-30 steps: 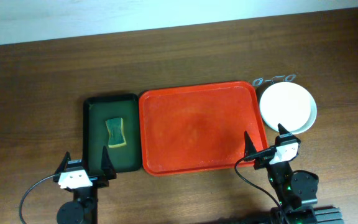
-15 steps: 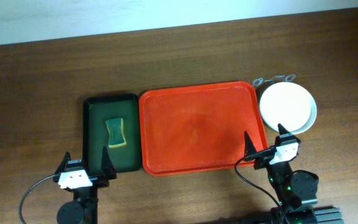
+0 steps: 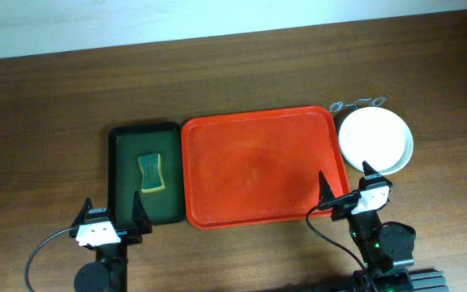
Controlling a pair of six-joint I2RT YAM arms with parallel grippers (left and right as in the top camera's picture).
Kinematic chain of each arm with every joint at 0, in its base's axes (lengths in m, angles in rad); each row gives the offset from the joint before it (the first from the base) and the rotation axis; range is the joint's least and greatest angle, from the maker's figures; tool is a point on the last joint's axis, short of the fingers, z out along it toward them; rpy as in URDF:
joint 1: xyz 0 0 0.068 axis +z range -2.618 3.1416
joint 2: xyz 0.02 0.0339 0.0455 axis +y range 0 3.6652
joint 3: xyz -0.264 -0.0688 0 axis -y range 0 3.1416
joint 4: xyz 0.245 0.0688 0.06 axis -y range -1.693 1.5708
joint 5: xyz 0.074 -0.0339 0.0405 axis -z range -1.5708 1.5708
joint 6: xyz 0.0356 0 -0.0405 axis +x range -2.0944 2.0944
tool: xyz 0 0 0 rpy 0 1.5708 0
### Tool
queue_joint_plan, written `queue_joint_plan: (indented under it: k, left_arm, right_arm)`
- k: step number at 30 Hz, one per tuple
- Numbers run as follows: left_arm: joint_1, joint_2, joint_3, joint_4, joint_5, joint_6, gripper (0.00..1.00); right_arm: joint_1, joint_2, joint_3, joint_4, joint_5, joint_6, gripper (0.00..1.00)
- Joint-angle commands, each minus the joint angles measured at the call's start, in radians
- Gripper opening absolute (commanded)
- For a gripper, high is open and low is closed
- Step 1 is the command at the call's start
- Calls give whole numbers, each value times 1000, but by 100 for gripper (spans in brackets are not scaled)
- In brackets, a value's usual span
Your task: Clean dirty plates on tray and stack at the side
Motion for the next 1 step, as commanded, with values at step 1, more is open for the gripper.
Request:
queue_joint_plan:
  k: [1]
  left_arm:
    - [-5,-8,-2,-6,0,19,99]
  right_arm:
    - [6,-6,-5,-7,6,7,98]
